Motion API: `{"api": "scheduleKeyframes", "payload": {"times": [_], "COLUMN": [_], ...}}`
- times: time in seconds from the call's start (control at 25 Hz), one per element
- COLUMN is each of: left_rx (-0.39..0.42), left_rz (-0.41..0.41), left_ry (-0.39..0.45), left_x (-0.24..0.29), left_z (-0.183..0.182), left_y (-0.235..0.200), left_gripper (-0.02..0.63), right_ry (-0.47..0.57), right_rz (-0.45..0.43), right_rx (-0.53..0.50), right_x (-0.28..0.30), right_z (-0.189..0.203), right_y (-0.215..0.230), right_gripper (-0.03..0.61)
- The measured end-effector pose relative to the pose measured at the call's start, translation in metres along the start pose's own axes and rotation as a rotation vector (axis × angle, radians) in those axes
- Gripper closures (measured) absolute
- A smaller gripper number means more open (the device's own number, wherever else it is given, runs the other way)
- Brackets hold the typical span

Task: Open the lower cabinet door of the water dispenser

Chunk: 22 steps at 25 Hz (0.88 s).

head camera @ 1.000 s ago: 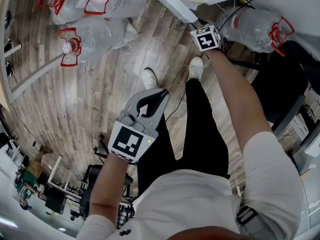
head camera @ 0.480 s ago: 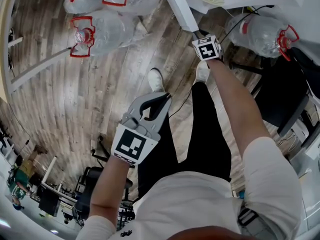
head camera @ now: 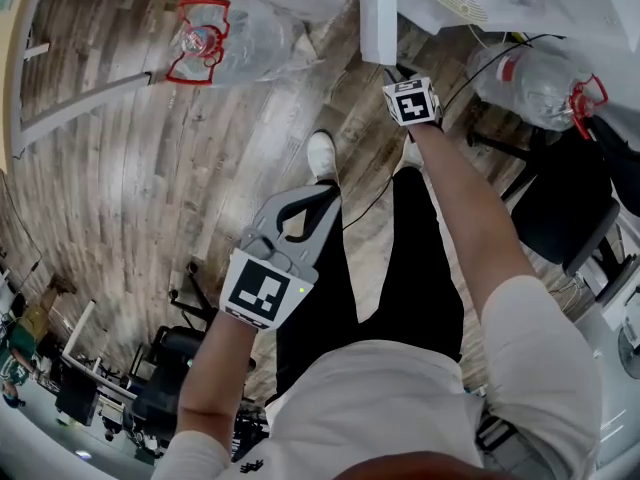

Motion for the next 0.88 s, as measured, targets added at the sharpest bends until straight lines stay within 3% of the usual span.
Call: {"api": "scheduleKeyframes", "payload": {"times": [0.88], "left_rx": [-0.084], "left_rz": [-0.049], "left_ry": [0.055], "left_x": [-0.059], "left_z": [0.048], "left_y": [-0.043], "left_gripper": [0.558], "right_ry": [0.028], "right_rz": [-0.068], "right_rx": [-0.133], "right_x": [0.038], "right_z": [-0.083], "right_y": [-0.09], "right_gripper": [0.495]}}
Point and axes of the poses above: the fingertips, and each gripper's own axes: x forward along the fingers, y to its right, z out of its underside, the point moved 3 cm from there along -x, backward along the fingers, and after that the axes turned 1 degree about -x, right-handed, at the moved point
